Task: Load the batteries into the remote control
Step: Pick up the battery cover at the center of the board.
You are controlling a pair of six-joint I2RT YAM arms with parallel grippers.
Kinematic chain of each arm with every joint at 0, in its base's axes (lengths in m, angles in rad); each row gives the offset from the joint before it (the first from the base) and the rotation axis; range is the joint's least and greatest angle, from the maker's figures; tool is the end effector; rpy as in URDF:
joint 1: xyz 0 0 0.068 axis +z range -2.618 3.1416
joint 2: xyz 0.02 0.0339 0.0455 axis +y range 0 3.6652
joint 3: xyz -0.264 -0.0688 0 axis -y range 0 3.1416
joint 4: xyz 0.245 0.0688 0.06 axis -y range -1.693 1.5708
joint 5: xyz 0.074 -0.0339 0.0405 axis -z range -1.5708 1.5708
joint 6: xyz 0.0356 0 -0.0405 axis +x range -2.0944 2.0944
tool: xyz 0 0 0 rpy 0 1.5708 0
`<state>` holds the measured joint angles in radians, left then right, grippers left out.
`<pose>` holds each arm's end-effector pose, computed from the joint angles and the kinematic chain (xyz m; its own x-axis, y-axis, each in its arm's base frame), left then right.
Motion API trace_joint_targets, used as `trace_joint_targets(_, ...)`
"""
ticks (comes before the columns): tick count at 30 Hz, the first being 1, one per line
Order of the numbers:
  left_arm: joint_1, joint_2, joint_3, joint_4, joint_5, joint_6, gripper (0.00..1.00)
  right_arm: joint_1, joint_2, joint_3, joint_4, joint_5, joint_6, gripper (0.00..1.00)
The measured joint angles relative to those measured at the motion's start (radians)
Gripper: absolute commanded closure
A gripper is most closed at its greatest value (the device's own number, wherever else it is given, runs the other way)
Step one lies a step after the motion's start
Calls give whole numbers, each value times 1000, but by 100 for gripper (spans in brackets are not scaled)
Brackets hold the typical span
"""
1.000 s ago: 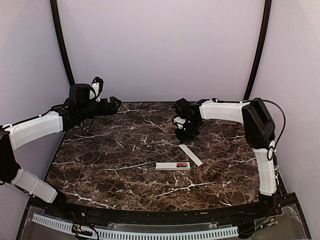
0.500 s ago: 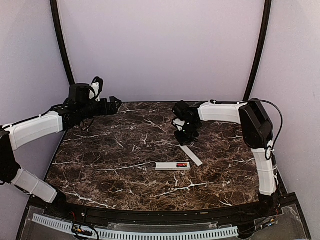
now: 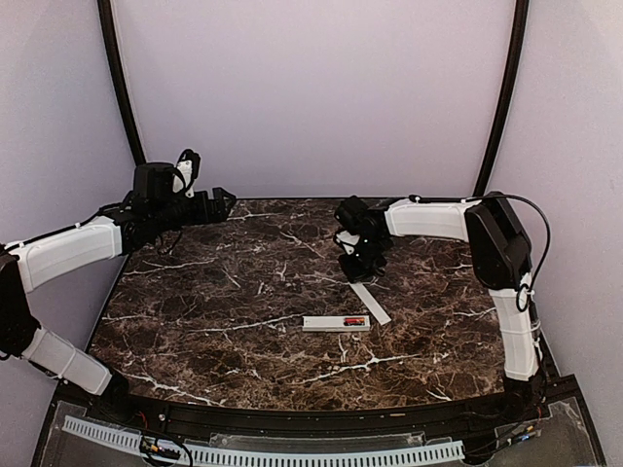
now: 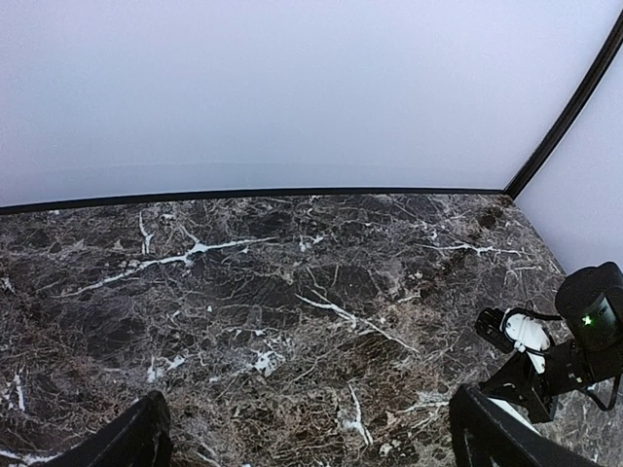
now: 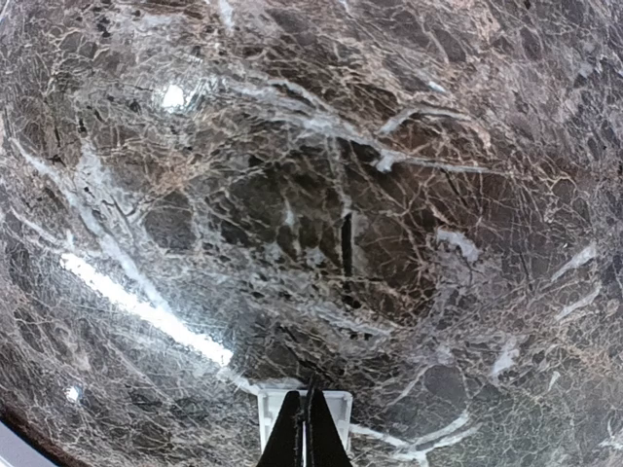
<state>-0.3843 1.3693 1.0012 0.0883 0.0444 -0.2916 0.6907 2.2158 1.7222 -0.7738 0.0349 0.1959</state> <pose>0.2985 -0.1224 0.3097 -0.3643 -0.1625 -0.9170 0.3230 0.9015 -0.2880 0.3520 0.2893 0.1566 -0.8439 -0.4451 -0.2995 -0.4734 0.8805 0.0255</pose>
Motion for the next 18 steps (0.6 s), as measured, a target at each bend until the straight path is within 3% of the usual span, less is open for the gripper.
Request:
trace_joint_targets(12, -13, 1, -19, 47, 37, -58, 6, 1, -93, -66, 52, 70, 20, 100)
trace_joint_targets(18, -156, 87, -58, 164, 57, -168, 5, -2, -138, -74, 87, 80, 33, 100)
